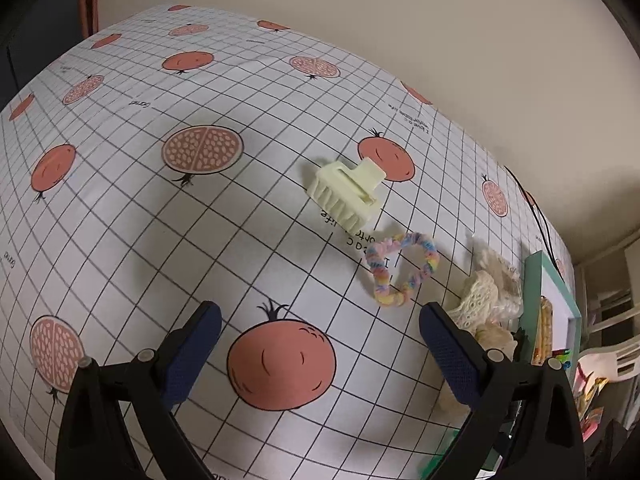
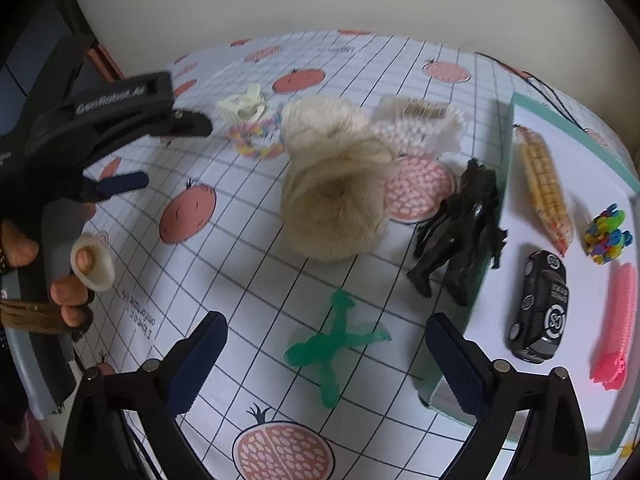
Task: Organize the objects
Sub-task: 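Withdraw both tools from the tray back toward the remaining pile, then grasp the rainbow ring with the left tool while the right tool grasps the green figure, then carry the rainbow ring with the left tool while the right tool carries the green figure to the tray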
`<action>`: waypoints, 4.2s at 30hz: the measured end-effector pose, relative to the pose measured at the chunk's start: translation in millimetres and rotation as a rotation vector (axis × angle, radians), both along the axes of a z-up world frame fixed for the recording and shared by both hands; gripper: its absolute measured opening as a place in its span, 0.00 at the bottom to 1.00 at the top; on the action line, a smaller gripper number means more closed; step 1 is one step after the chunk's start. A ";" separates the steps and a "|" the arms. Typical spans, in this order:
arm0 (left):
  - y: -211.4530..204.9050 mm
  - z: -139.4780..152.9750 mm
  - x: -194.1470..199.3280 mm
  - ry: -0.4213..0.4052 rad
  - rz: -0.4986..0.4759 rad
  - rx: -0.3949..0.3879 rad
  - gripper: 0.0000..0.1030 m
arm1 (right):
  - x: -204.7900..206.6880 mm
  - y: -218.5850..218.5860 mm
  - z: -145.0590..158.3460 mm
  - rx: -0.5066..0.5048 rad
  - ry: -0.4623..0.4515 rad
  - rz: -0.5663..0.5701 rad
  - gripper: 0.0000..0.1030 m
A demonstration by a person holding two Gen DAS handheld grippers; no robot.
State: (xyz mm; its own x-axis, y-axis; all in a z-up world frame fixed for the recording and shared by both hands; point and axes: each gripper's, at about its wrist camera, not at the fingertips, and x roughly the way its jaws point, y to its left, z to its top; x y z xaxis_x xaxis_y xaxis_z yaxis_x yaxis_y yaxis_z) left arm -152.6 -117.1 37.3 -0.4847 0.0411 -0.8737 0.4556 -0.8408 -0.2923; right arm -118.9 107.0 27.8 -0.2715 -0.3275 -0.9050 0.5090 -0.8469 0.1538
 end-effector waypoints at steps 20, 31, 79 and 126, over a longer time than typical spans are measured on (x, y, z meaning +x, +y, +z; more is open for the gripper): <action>24.1 -5.2 -30.5 0.031 -0.082 -0.100 0.61 | 3.8 -3.5 -11.1 0.084 -0.018 0.055 0.74; 31.7 -10.3 -34.9 0.021 -0.095 -0.126 0.26 | 1.6 3.8 -9.3 0.102 -0.017 0.048 0.62; 106.3 93.5 -5.7 0.352 -0.198 -0.209 0.05 | -30.2 88.4 43.8 -0.047 0.192 -0.297 0.61; 285.7 47.3 16.7 0.217 -0.715 -0.154 0.05 | -43.7 241.5 27.3 0.064 0.180 -0.710 0.62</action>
State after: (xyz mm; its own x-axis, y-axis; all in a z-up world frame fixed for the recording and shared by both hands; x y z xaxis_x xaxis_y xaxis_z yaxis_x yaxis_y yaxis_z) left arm -136.0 168.6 84.6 -0.5471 0.2948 -0.7834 -0.2693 -0.9481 -0.1688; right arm -162.6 348.4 55.1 -0.5443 0.0346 -0.8382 -0.1525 -0.9866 0.0583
